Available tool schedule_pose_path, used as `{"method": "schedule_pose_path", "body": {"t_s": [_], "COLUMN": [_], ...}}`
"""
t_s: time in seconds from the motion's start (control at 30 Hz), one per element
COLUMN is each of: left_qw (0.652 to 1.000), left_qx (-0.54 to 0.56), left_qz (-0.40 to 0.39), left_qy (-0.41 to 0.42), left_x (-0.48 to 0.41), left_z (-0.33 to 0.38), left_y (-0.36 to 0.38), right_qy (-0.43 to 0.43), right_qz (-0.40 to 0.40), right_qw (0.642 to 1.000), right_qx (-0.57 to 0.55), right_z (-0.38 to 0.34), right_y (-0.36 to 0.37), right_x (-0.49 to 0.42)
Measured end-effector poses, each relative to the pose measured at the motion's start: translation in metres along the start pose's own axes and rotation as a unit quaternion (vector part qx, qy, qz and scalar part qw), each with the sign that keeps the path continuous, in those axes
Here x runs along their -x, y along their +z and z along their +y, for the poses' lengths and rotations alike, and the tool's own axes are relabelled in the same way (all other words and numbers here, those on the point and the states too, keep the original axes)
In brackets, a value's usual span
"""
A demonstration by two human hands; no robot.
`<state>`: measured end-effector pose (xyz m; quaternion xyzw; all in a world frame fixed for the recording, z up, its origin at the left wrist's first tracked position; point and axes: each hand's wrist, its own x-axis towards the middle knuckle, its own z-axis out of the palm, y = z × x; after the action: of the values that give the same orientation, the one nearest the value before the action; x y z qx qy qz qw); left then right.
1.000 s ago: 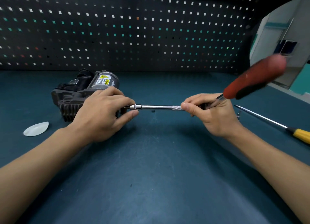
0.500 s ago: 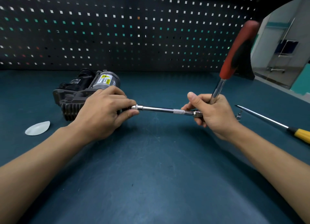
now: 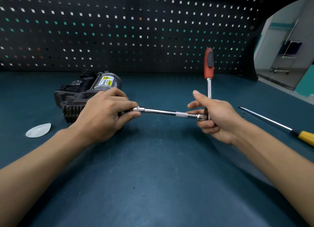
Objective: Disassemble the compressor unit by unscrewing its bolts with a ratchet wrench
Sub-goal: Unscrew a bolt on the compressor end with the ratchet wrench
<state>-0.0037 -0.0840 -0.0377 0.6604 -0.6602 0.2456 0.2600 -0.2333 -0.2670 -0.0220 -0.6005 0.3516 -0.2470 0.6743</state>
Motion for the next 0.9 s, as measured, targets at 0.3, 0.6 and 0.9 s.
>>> {"method": "schedule_pose_path", "body": {"t_s": [0.3,0.6,0.9], "left_qw": [1.000,1.000,0.999], "left_qx": [0.004,-0.009,-0.034], "left_qz": [0.007,0.008,-0.008], "left_qy": [0.003,0.006,-0.002], "left_x": [0.001,0.002,0.002], "left_z": [0.000,-0.001,0.002], "left_y": [0.000,0.001,0.000], "right_qy": [0.171,0.097,-0.241], "right_qz": [-0.088,-0.051,0.017], "right_qw": [0.977,0.992,0.959], "right_qx": [-0.091,-0.054,0.150], "right_z": [-0.002,0.004,0.021], "right_y": [-0.008,-0.004,-0.003], "right_x": [-0.006,-0.007,-0.009]}}
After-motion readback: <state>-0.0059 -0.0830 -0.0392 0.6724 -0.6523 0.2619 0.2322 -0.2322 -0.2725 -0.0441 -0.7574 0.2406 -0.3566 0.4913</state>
